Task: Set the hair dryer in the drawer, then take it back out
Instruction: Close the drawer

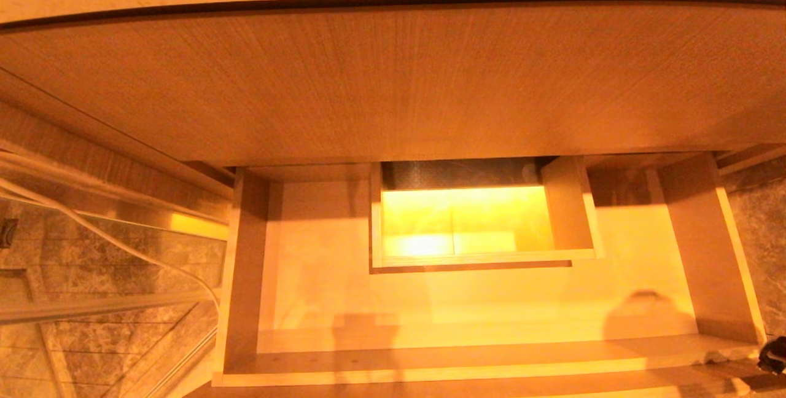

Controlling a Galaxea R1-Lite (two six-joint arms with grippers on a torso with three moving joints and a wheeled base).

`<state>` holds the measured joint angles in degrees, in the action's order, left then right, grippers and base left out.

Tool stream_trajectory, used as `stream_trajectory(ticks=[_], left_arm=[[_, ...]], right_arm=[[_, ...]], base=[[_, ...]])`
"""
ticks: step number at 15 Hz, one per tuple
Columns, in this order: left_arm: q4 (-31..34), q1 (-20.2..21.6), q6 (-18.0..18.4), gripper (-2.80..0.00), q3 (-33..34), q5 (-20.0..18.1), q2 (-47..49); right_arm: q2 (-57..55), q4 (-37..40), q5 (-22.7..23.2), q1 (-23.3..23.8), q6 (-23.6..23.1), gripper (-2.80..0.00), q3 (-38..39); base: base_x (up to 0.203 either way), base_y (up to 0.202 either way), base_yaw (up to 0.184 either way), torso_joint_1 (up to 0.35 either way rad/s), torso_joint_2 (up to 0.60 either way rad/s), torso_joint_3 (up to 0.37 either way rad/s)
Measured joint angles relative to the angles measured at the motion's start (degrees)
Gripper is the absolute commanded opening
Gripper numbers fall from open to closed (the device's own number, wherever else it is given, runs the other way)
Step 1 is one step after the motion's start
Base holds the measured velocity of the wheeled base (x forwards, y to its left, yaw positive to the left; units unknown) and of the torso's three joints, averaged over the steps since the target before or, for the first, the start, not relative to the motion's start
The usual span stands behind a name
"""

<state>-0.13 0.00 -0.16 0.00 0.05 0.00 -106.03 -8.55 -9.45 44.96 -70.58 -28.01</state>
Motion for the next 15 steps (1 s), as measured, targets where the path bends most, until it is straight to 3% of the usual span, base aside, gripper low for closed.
stream_trajectory(ticks=[2, 9, 15], left_arm=[[0.0, 0.0, 0.0, -2.8, 0.0, 0.0, 0.0], [0.0, 0.0, 0.0, -2.8, 0.0, 0.0, 0.0], [0.0, 0.0, 0.0, -2.8, 0.0, 0.0, 0.0]], right_arm=[[-1.9, -0.3, 0.1, 0.0, 0.7, -2.8, -1.1], [-6.4, -1.5, 0.7, -2.2, 10.5, -2.8, -4.4], [-5.5, -10.1, 4.2, -2.4, 14.3, -2.8, -4.8]], base=[[0.0, 0.0, 0.0, 0.0, 0.0, 0.0], [0.0, 0.0, 0.0, 0.0, 0.0, 0.0], [0.0, 0.0, 0.0, 0.0, 0.0, 0.0]])
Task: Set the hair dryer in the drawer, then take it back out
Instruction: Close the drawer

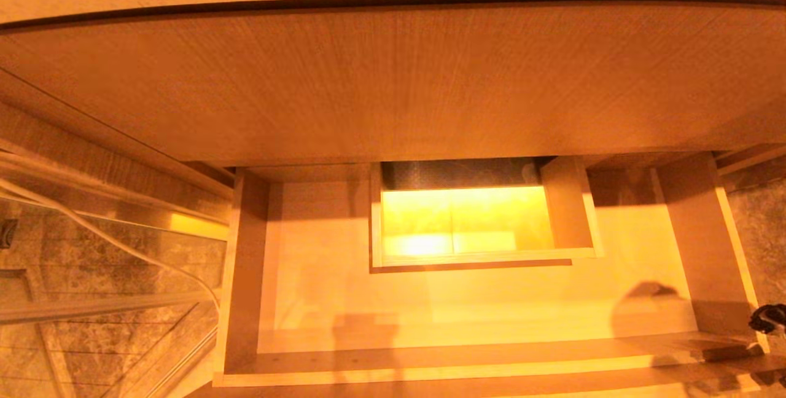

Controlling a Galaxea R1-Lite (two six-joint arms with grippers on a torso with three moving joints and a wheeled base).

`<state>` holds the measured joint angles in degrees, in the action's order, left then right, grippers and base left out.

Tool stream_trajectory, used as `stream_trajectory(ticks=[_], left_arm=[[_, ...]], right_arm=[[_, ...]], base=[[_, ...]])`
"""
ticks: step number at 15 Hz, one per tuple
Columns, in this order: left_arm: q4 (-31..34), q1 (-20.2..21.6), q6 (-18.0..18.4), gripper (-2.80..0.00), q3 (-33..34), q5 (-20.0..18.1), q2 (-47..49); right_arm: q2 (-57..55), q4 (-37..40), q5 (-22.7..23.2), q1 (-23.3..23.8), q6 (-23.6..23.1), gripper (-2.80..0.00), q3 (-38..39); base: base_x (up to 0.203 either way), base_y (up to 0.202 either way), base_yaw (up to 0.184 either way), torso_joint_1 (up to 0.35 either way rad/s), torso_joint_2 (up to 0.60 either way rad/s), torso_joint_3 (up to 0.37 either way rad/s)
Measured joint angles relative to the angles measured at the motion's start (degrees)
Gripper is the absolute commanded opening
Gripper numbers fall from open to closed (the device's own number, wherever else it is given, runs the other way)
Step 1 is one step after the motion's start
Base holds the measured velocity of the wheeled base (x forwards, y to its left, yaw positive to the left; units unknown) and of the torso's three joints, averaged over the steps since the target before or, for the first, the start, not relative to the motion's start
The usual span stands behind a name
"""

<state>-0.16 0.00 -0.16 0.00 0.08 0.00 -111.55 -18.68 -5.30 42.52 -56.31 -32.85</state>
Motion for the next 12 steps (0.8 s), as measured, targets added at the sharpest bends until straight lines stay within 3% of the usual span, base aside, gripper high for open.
stream_trajectory(ticks=[6, 12], left_arm=[[0.0, 0.0, 0.0, -2.8, 0.0, 0.0, 0.0], [0.0, 0.0, 0.0, -2.8, 0.0, 0.0, 0.0]], right_arm=[[1.5, -11.7, 4.1, -1.7, 3.6, -2.8, -0.5], [2.8, -31.0, 7.1, -8.4, 16.1, -2.8, -4.0]], base=[[0.0, 0.0, 0.0, 0.0, 0.0, 0.0], [0.0, 0.0, 0.0, 0.0, 0.0, 0.0]])
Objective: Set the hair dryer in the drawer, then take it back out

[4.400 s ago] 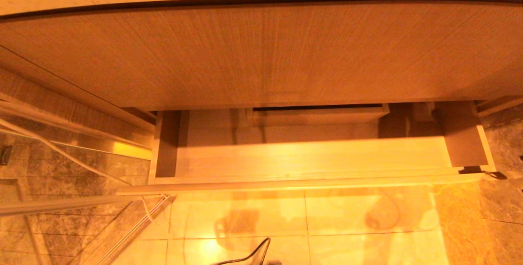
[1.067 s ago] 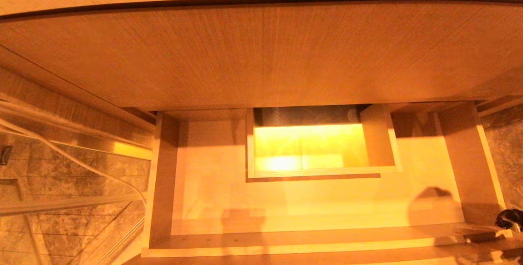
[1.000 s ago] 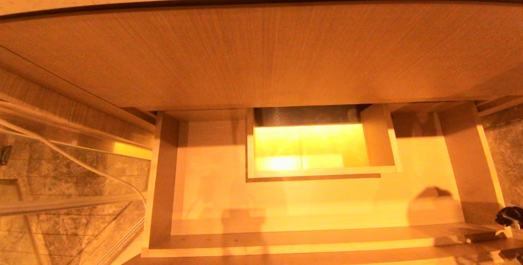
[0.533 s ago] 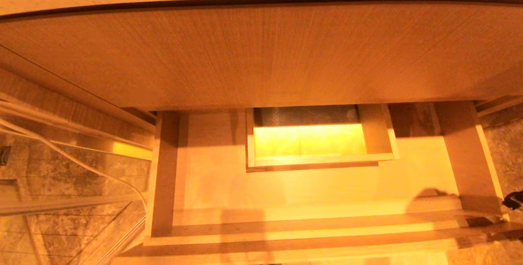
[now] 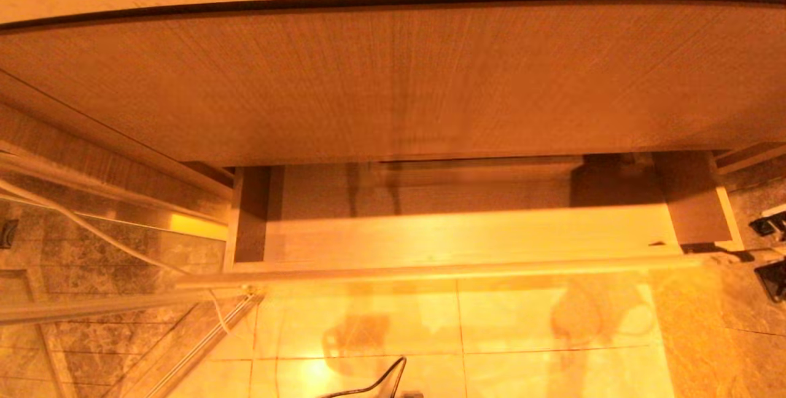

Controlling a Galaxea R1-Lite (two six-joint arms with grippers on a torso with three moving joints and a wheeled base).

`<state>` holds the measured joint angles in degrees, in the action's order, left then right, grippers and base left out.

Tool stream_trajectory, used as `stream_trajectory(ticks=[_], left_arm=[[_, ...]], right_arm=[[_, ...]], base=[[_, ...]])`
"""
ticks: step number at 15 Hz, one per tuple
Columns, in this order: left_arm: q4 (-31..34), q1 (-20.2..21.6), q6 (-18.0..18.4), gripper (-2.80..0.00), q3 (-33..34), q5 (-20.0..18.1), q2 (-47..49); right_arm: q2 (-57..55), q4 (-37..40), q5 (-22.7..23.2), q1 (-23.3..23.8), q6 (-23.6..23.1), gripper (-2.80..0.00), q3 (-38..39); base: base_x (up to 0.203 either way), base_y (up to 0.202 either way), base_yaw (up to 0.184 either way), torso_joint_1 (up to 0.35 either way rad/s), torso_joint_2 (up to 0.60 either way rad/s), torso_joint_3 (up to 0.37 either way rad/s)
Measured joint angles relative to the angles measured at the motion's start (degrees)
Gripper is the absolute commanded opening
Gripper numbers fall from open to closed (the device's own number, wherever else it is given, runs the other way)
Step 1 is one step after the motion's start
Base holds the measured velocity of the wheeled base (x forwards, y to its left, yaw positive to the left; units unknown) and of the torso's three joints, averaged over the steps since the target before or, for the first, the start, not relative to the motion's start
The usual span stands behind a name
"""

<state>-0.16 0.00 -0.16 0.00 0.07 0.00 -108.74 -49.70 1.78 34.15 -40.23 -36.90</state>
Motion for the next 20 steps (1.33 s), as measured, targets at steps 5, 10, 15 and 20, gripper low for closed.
stream_trajectory(ticks=[5, 10, 15, 20], left_arm=[[0.0, 0.0, 0.0, -2.8, 0.0, 0.0, 0.0], [0.0, 0.0, 0.0, -2.8, 0.0, 0.0, 0.0], [0.0, 0.0, 0.0, -2.8, 0.0, 0.0, 0.0], [0.0, 0.0, 0.0, -2.8, 0.0, 0.0, 0.0]], right_arm=[[3.6, -11.1, 4.0, -3.2, 2.7, -2.8, -0.9], [9.7, -2.6, 7.7, -1.9, -5.5, -2.8, 0.6], [18.5, 6.1, 10.1, -1.5, -8.6, -2.8, 4.6], [34.7, 20.4, 9.1, -4.0, -6.9, -2.8, 9.2]], base=[[0.0, 0.0, 0.0, 0.0, 0.0, 0.0], [0.0, 0.0, 0.0, 0.0, 0.0, 0.0], [0.0, 0.0, 0.0, 0.0, 0.0, 0.0], [0.0, 0.0, 0.0, 0.0, 0.0, 0.0]])
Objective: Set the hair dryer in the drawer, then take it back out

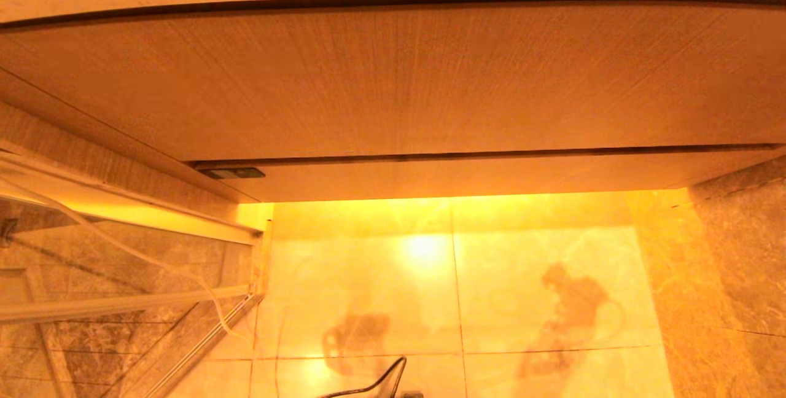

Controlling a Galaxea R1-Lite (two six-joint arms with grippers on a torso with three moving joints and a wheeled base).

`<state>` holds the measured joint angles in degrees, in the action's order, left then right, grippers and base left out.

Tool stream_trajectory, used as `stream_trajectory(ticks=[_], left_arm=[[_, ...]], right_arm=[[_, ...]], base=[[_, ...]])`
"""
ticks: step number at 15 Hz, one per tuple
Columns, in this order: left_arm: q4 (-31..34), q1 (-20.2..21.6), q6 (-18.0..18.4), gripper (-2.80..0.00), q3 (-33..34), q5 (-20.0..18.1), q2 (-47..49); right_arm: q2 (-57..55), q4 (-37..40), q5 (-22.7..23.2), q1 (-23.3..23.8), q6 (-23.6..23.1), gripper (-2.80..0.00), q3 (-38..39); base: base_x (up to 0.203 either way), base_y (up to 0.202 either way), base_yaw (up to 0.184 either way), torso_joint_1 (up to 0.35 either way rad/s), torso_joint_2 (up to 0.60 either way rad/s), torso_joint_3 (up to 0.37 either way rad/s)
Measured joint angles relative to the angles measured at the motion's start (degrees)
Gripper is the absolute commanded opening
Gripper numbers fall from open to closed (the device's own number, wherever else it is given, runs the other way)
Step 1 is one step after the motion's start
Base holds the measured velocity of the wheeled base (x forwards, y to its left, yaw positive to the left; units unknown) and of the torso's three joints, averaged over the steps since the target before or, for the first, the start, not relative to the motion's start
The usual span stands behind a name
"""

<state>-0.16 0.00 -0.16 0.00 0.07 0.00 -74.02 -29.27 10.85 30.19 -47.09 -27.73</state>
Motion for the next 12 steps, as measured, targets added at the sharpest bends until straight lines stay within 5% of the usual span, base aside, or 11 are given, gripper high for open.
stream_trajectory(ticks=[4, 7, 12], left_arm=[[0.0, 0.0, 0.0, -2.8, 0.0, 0.0, 0.0], [0.0, 0.0, 0.0, -2.8, 0.0, 0.0, 0.0], [0.0, 0.0, 0.0, -2.8, 0.0, 0.0, 0.0]], right_arm=[[15.9, 15.6, -2.3, -8.5, 10.6, -2.8, 5.1], [28.0, 18.5, -4.9, -19.9, 23.8, -2.8, 13.0], [48.4, 22.5, -7.9, -28.6, 33.7, -2.8, 25.7]], base=[[0.0, 0.0, 0.0, 0.0, 0.0, 0.0], [0.0, 0.0, 0.0, 0.0, 0.0, 0.0], [0.0, 0.0, 0.0, 0.0, 0.0, 0.0]])
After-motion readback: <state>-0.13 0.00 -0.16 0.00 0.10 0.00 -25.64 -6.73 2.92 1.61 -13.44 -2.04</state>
